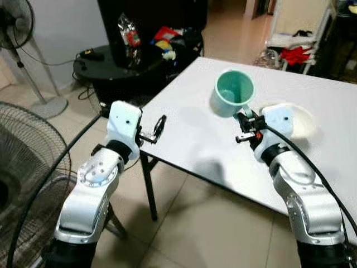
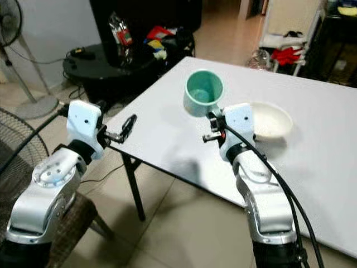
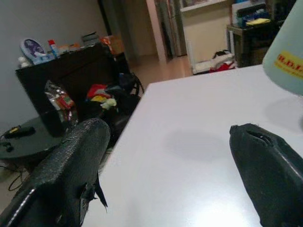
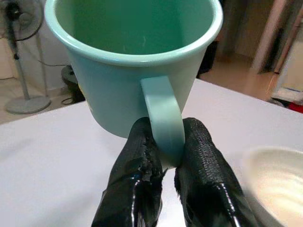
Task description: Setting the table
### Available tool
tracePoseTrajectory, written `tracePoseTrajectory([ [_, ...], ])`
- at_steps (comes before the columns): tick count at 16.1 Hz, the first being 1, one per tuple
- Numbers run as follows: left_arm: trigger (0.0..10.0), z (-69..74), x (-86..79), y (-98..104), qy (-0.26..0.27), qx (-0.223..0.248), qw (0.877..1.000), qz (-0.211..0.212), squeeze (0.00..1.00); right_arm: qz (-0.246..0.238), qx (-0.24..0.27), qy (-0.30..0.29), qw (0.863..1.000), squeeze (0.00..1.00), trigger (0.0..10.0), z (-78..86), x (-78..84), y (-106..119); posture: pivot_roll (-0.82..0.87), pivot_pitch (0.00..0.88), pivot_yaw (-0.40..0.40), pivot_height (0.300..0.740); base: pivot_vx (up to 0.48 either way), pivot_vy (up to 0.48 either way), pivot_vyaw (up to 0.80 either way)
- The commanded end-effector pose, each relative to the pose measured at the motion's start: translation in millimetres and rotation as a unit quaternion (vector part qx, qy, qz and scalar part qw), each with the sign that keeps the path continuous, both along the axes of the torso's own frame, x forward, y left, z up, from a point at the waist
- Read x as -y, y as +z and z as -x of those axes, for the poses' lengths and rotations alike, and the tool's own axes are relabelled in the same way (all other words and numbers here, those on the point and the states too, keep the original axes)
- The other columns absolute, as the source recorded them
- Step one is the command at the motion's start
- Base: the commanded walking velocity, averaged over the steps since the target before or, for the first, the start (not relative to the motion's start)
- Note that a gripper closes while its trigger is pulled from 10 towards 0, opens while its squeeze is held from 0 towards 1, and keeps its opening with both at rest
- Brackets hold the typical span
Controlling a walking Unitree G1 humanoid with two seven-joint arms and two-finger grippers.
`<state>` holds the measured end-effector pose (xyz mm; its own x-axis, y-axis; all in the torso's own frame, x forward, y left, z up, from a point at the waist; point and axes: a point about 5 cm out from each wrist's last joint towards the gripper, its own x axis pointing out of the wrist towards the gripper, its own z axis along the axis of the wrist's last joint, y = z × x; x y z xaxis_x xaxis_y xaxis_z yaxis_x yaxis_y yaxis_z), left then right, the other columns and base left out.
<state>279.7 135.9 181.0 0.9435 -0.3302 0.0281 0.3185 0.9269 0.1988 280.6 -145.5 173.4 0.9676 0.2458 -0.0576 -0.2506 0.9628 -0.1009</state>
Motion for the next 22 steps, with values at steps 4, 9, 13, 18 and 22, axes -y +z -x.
tracePoseTrajectory([
  [4,10.0,-0.5,-6.0,-1.4,0.007,-0.006,1.0,-0.009,0.0,-0.014,-0.025,0.021,0.999,0.0,10.0,-2.2,-11.7,-5.5,0.09,0.0,0.059,0.74,0.401,0.0,0.0],
  [9,10.0,1.9,-5.5,-5.0,-0.02,-0.024,0.999,-0.015,0.0,0.014,-0.077,0.019,0.997,0.0,10.0,-4.5,-11.5,-23.8,0.09,0.0,0.064,0.74,0.221,0.0,0.0],
  [13,10.0,7.9,2.3,-7.9,-0.076,-0.042,0.996,-0.018,0.0,0.02,-0.112,-0.039,0.993,0.0,10.0,-19.6,-2.3,-38.1,0.09,0.0,0.074,0.74,0.0,0.0,0.0],
  [18,10.0,17.5,13.3,-14.5,-0.162,-0.082,0.983,-0.029,0.0,0.058,-0.146,-0.101,0.982,0.0,10.0,-51.0,13.3,-52.6,0.08,0.0,0.084,0.74,0.0,0.0,0.0],
  [22,10.0,21.9,14.2,-14.9,-0.178,-0.089,0.98,-0.031,0.0,0.045,-0.162,-0.123,0.978,0.0,10.0,-58.9,19.6,-61.4,0.09,0.0,0.079,0.74,0.0,0.0,0.0],
])
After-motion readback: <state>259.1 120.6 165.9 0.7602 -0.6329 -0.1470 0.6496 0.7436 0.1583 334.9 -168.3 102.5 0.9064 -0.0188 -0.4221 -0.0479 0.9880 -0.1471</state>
